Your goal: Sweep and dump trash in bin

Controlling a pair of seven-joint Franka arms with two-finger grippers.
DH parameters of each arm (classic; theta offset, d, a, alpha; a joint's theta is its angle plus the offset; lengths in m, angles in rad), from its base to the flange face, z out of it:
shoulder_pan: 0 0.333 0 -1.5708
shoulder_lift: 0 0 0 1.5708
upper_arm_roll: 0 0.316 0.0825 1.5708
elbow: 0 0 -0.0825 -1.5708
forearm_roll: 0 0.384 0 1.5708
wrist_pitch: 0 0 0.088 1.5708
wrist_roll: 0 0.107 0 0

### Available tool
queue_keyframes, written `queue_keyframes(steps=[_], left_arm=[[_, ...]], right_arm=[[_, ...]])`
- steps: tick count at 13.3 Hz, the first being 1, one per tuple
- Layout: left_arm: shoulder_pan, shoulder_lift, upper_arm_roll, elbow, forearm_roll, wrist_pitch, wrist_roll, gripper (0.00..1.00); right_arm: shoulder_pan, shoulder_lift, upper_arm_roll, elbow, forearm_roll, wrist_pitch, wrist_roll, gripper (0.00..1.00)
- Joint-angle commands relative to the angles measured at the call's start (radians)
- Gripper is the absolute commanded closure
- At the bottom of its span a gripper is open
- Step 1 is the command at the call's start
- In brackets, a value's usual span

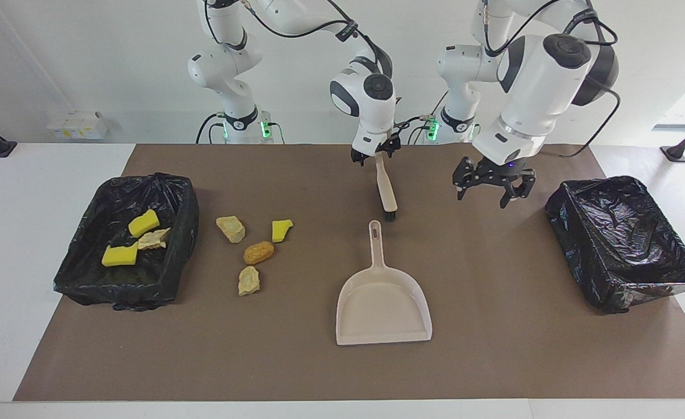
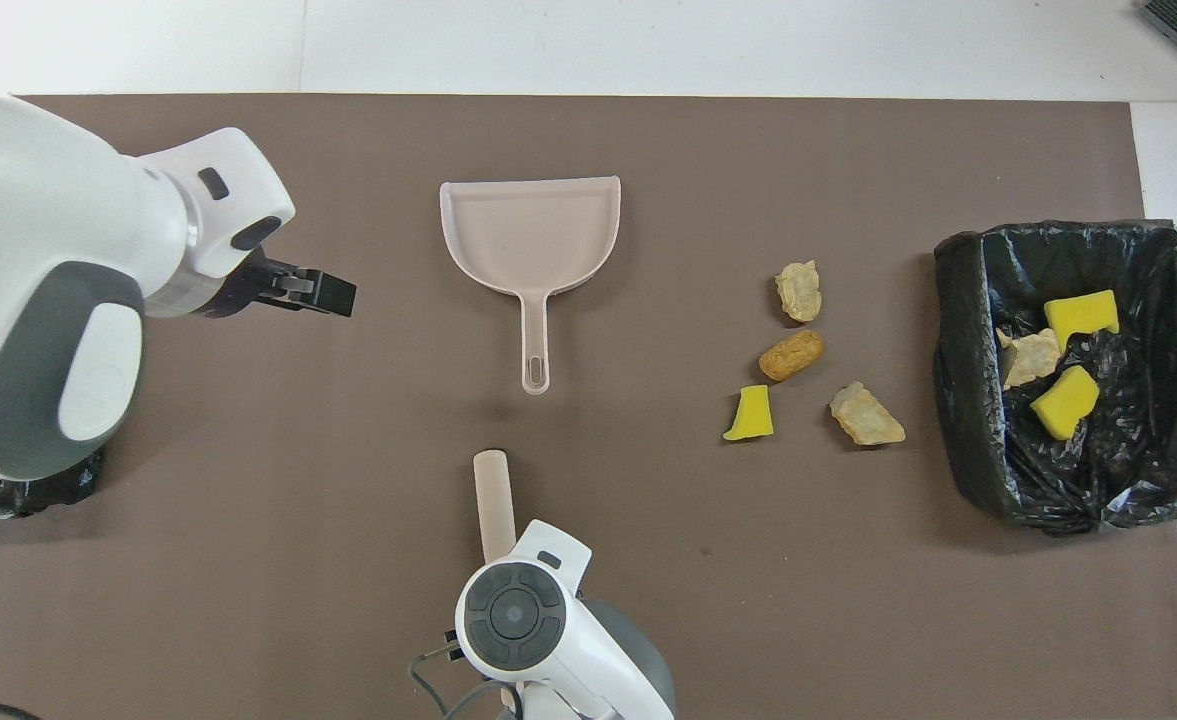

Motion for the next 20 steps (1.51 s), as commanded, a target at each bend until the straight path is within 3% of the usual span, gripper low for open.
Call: queue_keyframes(steps=[1, 3, 5, 6, 8, 9, 14, 17, 20], left_arm=[[-0.081, 0.102, 0.011, 0.030, 0.013, 0.104, -0.065, 0.00], [-0.122, 0.164, 0.011, 0.025, 0.059, 0.229, -0.150, 0.00], [-0.164, 0.208, 0.011, 0.028, 0.095, 0.270, -0.185, 0.00], [-0.173, 0.221, 0.011, 0.027, 0.100, 0.273, -0.188, 0.00], [-0.198, 0.224, 0.011, 0.025, 0.099, 0.273, -0.264, 0.00], [-0.208, 0.224, 0.011, 0.022, 0.099, 0.267, -0.325, 0.00], [-0.238, 0.242, 0.009, 0.009, 0.097, 0.279, -0.408, 0.00], [-0.252, 0.247, 0.009, -0.014, 0.093, 0.311, -0.475, 0.03], [-0.279, 0.290, 0.010, -0.018, 0.096, 0.345, -0.487, 0.03]], right_arm=[[0.024, -0.069, -0.003, -0.067, 0.048, 0.013, 0.011, 0.00], [0.024, -0.066, -0.003, -0.064, 0.050, 0.016, 0.010, 0.01], [0.024, -0.062, -0.003, -0.061, 0.050, 0.040, 0.002, 0.16], [0.022, -0.060, -0.003, -0.063, 0.050, 0.046, -0.009, 0.34], [0.022, -0.056, -0.003, -0.061, 0.050, 0.069, -0.009, 0.87], [0.022, -0.054, -0.003, -0.058, 0.050, 0.080, 0.003, 1.00], [-0.008, -0.036, -0.010, -0.006, 0.043, 0.059, 0.008, 1.00], [-0.074, -0.149, -0.013, -0.011, 0.039, -0.103, 0.008, 1.00], [-0.206, -0.288, -0.013, -0.018, 0.011, -0.339, 0.004, 1.00]])
